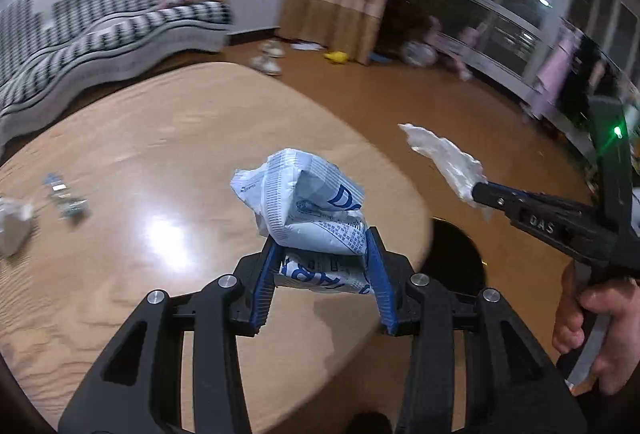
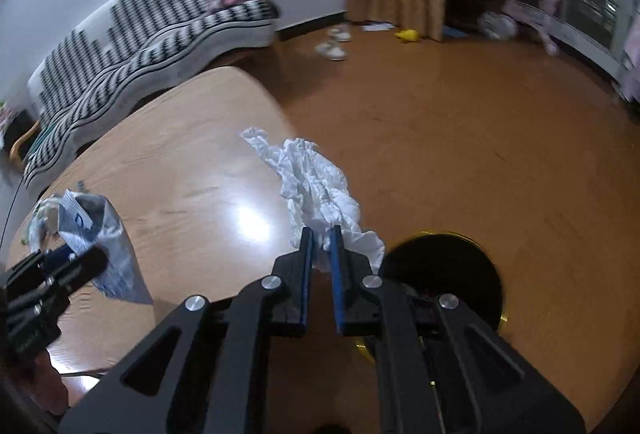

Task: Collect trash
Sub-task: 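Carry bag and tissue over the bin and open both tools to drop them, then grasp green-blue snack wrapper with left tool while right tool grasps clear plastic bag, then carry wrapper and plastic bag over the bin and open both tools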

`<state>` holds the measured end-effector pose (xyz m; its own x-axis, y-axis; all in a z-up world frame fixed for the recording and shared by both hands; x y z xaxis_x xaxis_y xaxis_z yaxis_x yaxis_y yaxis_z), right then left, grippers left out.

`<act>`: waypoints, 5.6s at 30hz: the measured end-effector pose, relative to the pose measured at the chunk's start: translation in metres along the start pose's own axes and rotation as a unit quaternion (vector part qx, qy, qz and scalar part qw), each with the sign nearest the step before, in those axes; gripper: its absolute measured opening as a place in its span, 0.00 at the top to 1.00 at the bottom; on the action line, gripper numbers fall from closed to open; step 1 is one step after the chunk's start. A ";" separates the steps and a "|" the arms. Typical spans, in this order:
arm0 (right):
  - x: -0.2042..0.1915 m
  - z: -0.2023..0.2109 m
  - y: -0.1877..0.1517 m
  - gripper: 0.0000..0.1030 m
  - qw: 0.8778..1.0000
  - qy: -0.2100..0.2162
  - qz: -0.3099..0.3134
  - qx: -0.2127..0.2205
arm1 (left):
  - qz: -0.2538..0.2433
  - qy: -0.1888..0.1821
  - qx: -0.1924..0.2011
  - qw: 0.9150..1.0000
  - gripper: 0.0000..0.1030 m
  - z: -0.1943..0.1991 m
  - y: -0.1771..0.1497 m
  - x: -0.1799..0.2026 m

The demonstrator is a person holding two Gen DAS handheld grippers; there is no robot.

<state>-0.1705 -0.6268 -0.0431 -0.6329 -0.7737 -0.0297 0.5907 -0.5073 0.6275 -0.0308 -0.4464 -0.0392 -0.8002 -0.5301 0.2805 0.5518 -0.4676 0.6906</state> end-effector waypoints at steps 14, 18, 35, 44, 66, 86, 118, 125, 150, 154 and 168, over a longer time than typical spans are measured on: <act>0.127 -0.040 -0.057 0.91 0.990 -0.044 -0.078 -0.107 | -0.060 -0.055 -0.048 0.996 0.60 -0.082 -0.008 0.095; 0.126 -0.049 -0.062 0.91 0.988 -0.041 -0.089 -0.123 | -0.063 -0.059 -0.056 0.995 0.60 -0.093 -0.010 0.105; 0.146 -0.045 -0.058 0.33 0.986 -0.047 -0.120 -0.101 | -0.069 -0.070 -0.081 0.992 0.60 -0.126 -0.015 0.121; 0.163 -0.041 -0.059 0.33 0.984 -0.056 -0.142 -0.096 | -0.070 -0.081 -0.091 0.990 0.59 -0.142 -0.018 0.132; 0.128 -0.030 -0.042 0.33 0.989 -0.044 -0.126 -0.067 | -0.057 -0.076 -0.044 0.994 0.20 -0.108 -0.001 0.101; -0.227 -0.011 -0.010 0.33 0.988 0.117 0.090 -0.041 | 0.076 0.150 0.049 0.984 0.08 0.110 -0.023 -0.167; -0.647 0.029 -0.137 0.64 0.920 0.241 0.298 -0.085 | 0.367 0.319 0.092 0.869 0.08 0.355 -0.205 -0.453; -0.621 0.046 -0.116 0.79 0.923 0.259 0.277 -0.058 | 0.337 0.310 0.080 0.885 0.09 0.324 -0.185 -0.447; -0.430 0.048 -0.050 0.79 0.954 0.194 0.229 -0.019 | 0.291 0.329 0.048 0.897 0.84 0.248 -0.119 -0.382; -0.368 0.043 -0.034 0.79 0.965 0.169 0.199 -0.013 | 0.252 0.299 0.056 0.919 0.84 0.219 -0.088 -0.331; -0.075 0.015 -0.002 0.79 0.998 0.039 0.041 -0.014 | 0.097 0.130 0.040 0.986 0.84 0.065 0.005 -0.111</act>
<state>-0.1322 -0.5619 -0.0302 -0.5416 -0.8396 -0.0414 0.6531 -0.4513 0.6081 0.0456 -0.3434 -0.0238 -0.5879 -0.7729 0.2389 0.6604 -0.2880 0.6935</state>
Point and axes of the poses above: each gripper's, at about its wrist camera, not at the fingertips, and z roughly against the way its jaws point, x to its right, y to its top, the point moved 6 cm from there along -z, roughly the way its jaws point, and after that the axes turned 10 degrees about -y, right-handed, at the moved point
